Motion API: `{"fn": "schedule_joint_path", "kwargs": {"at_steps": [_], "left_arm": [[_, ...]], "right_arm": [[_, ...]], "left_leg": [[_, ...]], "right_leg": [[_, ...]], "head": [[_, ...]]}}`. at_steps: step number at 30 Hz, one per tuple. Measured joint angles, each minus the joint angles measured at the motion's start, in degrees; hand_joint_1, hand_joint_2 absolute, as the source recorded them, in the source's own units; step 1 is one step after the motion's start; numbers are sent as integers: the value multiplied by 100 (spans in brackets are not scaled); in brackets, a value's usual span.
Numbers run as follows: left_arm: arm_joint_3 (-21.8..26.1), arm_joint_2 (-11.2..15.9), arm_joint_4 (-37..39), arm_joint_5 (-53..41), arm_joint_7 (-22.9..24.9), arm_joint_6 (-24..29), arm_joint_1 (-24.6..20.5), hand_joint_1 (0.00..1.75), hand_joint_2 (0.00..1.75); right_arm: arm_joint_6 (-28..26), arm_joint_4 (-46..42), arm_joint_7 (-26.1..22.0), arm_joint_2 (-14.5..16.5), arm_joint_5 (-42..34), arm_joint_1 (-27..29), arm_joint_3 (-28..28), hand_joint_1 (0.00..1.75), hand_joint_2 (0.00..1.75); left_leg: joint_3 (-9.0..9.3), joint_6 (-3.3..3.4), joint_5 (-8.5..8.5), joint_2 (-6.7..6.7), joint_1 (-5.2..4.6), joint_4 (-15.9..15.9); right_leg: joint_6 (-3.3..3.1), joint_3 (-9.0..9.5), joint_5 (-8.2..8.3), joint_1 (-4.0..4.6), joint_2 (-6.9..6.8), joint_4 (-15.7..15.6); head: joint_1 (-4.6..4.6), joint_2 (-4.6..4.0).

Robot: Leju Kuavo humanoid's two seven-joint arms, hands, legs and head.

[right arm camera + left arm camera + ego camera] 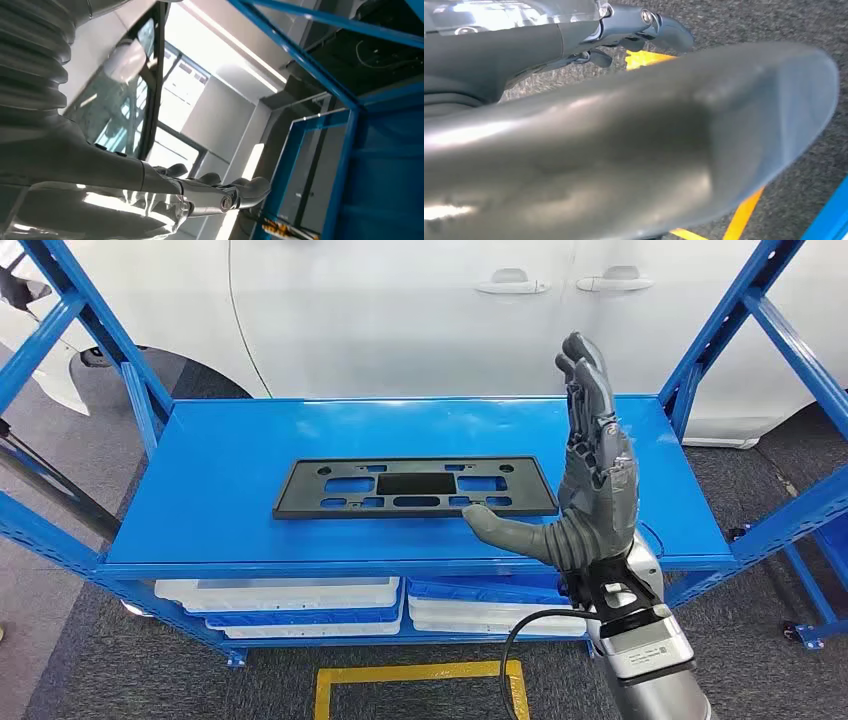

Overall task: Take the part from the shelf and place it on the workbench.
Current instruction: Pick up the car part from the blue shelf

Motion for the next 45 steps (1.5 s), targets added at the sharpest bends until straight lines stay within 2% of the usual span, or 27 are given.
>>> {"fn": "schedule_joint_path", "kwargs": {"at_steps": [2, 4, 6, 7, 8, 11, 12, 14, 15, 16, 17, 18, 20, 21, 23, 26, 27, 29, 30, 31, 32, 33, 34, 36, 41, 43, 45], "left_arm": [[0, -1, 1, -5, 1, 4, 8, 0, 0], [0, -4, 3, -10, 1, 15, 17, 0, 0], [0, -8, 4, -10, -3, 28, 7, 0, 0], [0, -10, 5, -11, -5, 37, 2, 0, 0], [1, -10, 6, -13, -8, 46, -6, 0, 0], [15, -11, 7, -10, -9, 76, -8, 0, 0], [21, -14, 7, -5, -9, 83, -9, 0, 0], [33, -21, 7, 11, -8, 95, -6, 0, 0], [40, -23, 7, 22, -8, 110, -3, 0, 0], [51, -25, 7, 30, -5, 127, 2, 0, 0], [64, -27, 7, 37, -2, 149, 5, 0, 0], [80, -29, 7, 40, 1, 170, 7, 0, 0], [118, -29, 7, 40, 11, 197, 7, 0, 0], [138, -30, 7, 36, 17, 202, 3, 0, 0], [166, -32, 7, 23, 26, 207, -4, 0, 0], [181, -52, 7, -14, 4, 211, 9, 0, 0], [184, -63, 7, -22, -13, 213, 19, 0, 0], [190, -81, 7, -36, -45, 219, 33, 0, 0], [192, -86, 7, -47, -56, 223, 34, 0, 0], [193, -93, 7, -60, -64, 226, 37, 0, 0], [194, -99, 7, -74, -68, 229, 39, 0, 0], [195, -107, 7, -86, -70, 232, 41, 0, 0], [194, -114, 7, -93, -73, 233, 41, 0, 0], [193, -121, 7, -118, -79, 235, 38, 0, 0], [192, -119, 7, -226, -92, 227, 35, 0, 0], [190, -119, 7, -246, -98, 216, 36, 0, 0], [188, -119, 7, -250, -101, 209, 41, 0, 0]], "right_arm": [[99, 1, -1, -3, -113, 9, -1, 0, 175], [250, 3, -1, -17, -285, 18, -10, 0, 175], [425, 12, 30, -32, -444, 18, -27, 0, 175], [606, 23, 97, -35, -614, 18, -37, 0, 175], [849, 46, 205, -40, -854, 16, -52, 0, 131], [1851, 293, 686, -51, -1874, -7, -106, 0, 131], [2136, 442, 795, -51, -2103, -24, -115, 0, 175], [2309, 771, 872, -51, -2019, -49, -108, 0, 175], [2153, 914, 888, -51, -1678, -45, -92, 0, 175], [1887, 1028, 914, -51, -1210, -27, -64, 0, 175], [1550, 1111, 946, -52, -649, 5, -17, 0, 175], [1198, 1165, 982, -52, -62, 52, 50, 0, 175], [592, 1233, 1023, -56, 913, 181, 252, 0, 175], [382, 1264, 1029, -59, 1223, 250, 360, 0, 175], [96, 1331, 1010, -85, 1599, 385, 543, 0, 175], [-484, 1430, 862, -192, 2188, 587, 735, 0, 175], [-736, 1476, 799, -243, 2415, 659, 800, 0, 175], [-1143, 1607, 725, -340, 2812, 795, 949, 0, 175], [-1275, 1683, 724, -375, 2974, 845, 1025, 0, 175], [-1372, 1760, 748, -404, 3136, 876, 1103, 0, 175], [-1444, 1836, 786, -429, 3293, 888, 1179, 0, 175], [-1493, 1905, 833, -449, 3429, 883, 1255, 0, 175], [-1517, 1967, 877, -466, 3529, 871, 1327, 0, 175], [-1517, 2073, 943, -483, 3610, 834, 1455, 0, 175], [-1471, 2457, 1085, -528, 3679, 674, 1873, 0, 175], [-1476, 2614, 1090, -530, 3701, 619, 2029, 0, 175], [-1479, 2737, 1090, -530, 3710, 601, 2130, 0, 175]], "left_leg": [[68, -8, -50, -6, 1, 4], [192, -41, -162, -17, -2, 15], [244, -97, -252, -21, -17, 43], [240, -129, -278, -19, -18, 45], [245, -161, -293, -16, -17, 43], [198, -252, -437, -5, 0, 206], [76, -281, -557, -3, 10, 458], [-348, -328, -829, 0, 37, 1211], [-557, -345, -891, 0, 49, 1527], [-683, -354, -845, 0, 57, 1659], [-694, -355, -682, 1, 61, 1557], [-598, -347, -433, 1, 64, 1249], [-279, -302, -16, -1, 48, 466], [-169, -273, 68, -1, 34, 216], [-109, -224, 55, -5, 3, 79], [-54, -129, 66, -1, 40, -4], [-30, -96, 74, 4, 53, -36], [-16, -54, 66, 10, 44, -45], [-16, -44, 59, 9, 39, -40], [-14, -42, 51, 8, 36, -33], [-9, -45, 42, 5, 35, -23], [-1, -56, 29, 3, 36, -9], [7, -72, 11, 0, 36, 11], [-1, -124, -31, -4, 16, 61], [-35, -285, -133, -2, 18, 171], [-249, -344, -439, 1, 35, 672], [-612, -380, -796, 2, 46, 1460]], "right_leg": [[-2, 51, 275, -6, -1, -256], [-37, 284, 839, -6, -7, -1004], [-96, 500, 1102, 18, -11, -1602], [-131, 526, 1075, 33, -8, -1679], [-158, 532, 1051, 43, -1, -1717], [-247, 609, 1019, 8, 0, -1798], [-270, 643, 1010, -4, -8, -1821], [-295, 683, 975, -1, -21, -1828], [-298, 701, 956, 1, -24, -1827], [-297, 725, 934, 1, -25, -1826], [-293, 759, 910, 1, -25, -1825], [-285, 804, 881, 0, -23, -1825], [-254, 880, 825, 6, -19, -1827], [-231, 895, 809, 12, -17, -1827], [-179, 894, 797, 21, -16, -1834], [-95, 864, 686, 23, -21, -1721], [-74, 767, 554, 23, -21, -1499], [-49, 399, 210, 9, -20, -765], [-38, 207, 98, 1, -21, -415], [-31, 93, 88, -6, -21, -231], [-29, 78, 182, -12, -22, -253], [-33, 187, 375, -17, -24, -520], [-43, 373, 593, -21, -27, -930], [-79, 677, 844, -17, -29, -1588], [-224, 746, 887, -4, -21, -1780], [-268, 763, 898, -18, -36, -1803], [-284, 764, 892, -8, -46, -1800]], "head": [[1, 0], [3, 0], [-2, 0], [-8, 1], [-13, 1], [-25, 1], [-29, 1], [-34, 0], [-33, 0], [-33, 0], [-34, 0], [-33, 0], [-31, 0], [-31, 0], [-29, 0], [-20, 1], [-14, 1], [-3, 1], [-3, 0], [-4, 0], [-3, 0], [-3, 0], [-3, 0], [-5, 0], [-14, 0], [-21, 0], [-22, 0]]}}
